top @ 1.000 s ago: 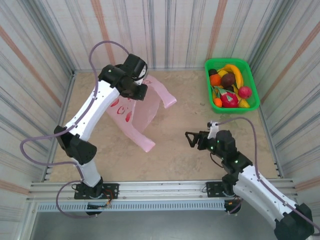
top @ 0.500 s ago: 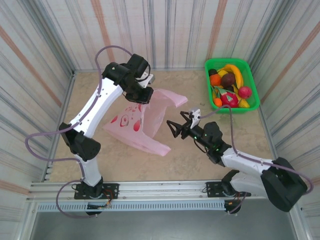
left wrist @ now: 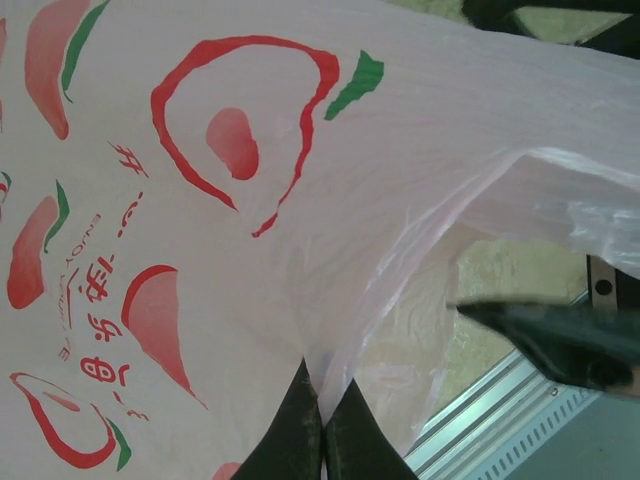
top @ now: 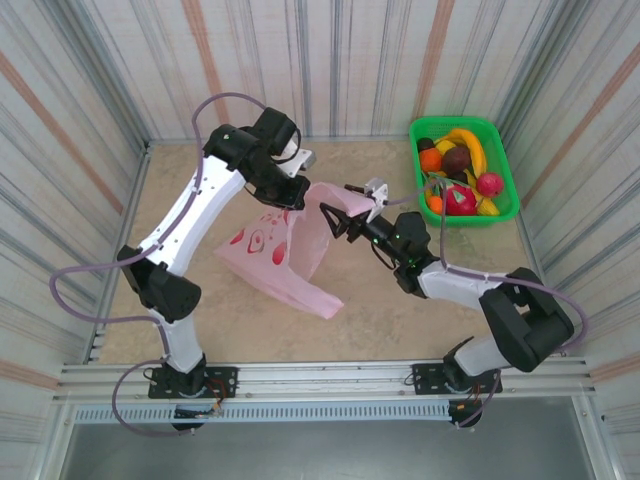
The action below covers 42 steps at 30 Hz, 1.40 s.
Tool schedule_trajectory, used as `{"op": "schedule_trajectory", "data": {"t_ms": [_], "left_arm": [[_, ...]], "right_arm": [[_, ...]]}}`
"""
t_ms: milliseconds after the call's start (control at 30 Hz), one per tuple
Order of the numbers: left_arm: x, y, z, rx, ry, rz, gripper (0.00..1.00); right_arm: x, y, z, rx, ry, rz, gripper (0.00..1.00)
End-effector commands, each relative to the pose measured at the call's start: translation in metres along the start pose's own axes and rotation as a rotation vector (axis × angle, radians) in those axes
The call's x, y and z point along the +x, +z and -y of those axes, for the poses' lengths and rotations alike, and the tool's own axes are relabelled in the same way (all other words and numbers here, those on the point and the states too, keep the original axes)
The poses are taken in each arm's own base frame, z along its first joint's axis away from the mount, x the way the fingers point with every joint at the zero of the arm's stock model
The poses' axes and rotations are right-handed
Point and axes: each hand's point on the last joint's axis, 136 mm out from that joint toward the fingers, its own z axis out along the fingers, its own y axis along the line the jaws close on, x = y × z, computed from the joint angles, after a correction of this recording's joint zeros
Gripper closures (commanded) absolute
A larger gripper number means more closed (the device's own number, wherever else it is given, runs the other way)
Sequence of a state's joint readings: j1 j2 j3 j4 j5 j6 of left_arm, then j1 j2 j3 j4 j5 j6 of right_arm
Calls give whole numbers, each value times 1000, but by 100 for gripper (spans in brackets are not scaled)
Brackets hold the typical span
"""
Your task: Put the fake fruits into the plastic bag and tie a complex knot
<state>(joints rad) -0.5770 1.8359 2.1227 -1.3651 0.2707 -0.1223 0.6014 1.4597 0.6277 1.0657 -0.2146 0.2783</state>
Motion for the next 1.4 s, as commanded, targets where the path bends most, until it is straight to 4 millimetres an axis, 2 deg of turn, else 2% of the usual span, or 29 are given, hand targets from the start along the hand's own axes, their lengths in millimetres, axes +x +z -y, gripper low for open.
{"op": "schedule_trajectory", "data": {"t_ms": [0,100,167,200,233,333,400,500,567,733,1000,1100,1233,1367], "left_arm": [[5,-22,9,27,64,28,100],[3,-27,5,20,52,45,99],[0,-31,5,21,51,70,78],[-1,-34,6,25,52,85,63],[-2,-37,8,30,52,103,55],[-5,-49,13,50,43,169,37],[-4,-60,19,74,29,222,31],[5,-69,25,116,-16,296,27],[13,-67,24,133,-60,337,25],[32,-35,38,191,-90,369,21],[38,19,66,173,-70,272,17],[37,34,66,66,-45,278,17],[33,46,47,-108,-37,294,18],[34,56,36,-166,-37,279,21]], "right_arm": [[-10,9,3,5,5,9,56],[-6,11,9,81,16,-68,100],[-4,9,12,150,-6,-128,100],[-4,7,12,172,-24,-142,100],[-5,5,13,198,-25,-146,100],[-3,-2,20,262,21,-167,100],[-1,-4,21,280,49,-182,100],[-3,-6,17,304,57,-202,100],[-6,-8,16,313,59,-209,100],[-6,-11,12,321,73,-222,100],[-11,-11,3,315,76,-215,100],[-11,-12,1,319,76,-220,100],[-13,-12,-2,314,86,-218,100],[-14,-13,-3,308,96,-220,100]]}}
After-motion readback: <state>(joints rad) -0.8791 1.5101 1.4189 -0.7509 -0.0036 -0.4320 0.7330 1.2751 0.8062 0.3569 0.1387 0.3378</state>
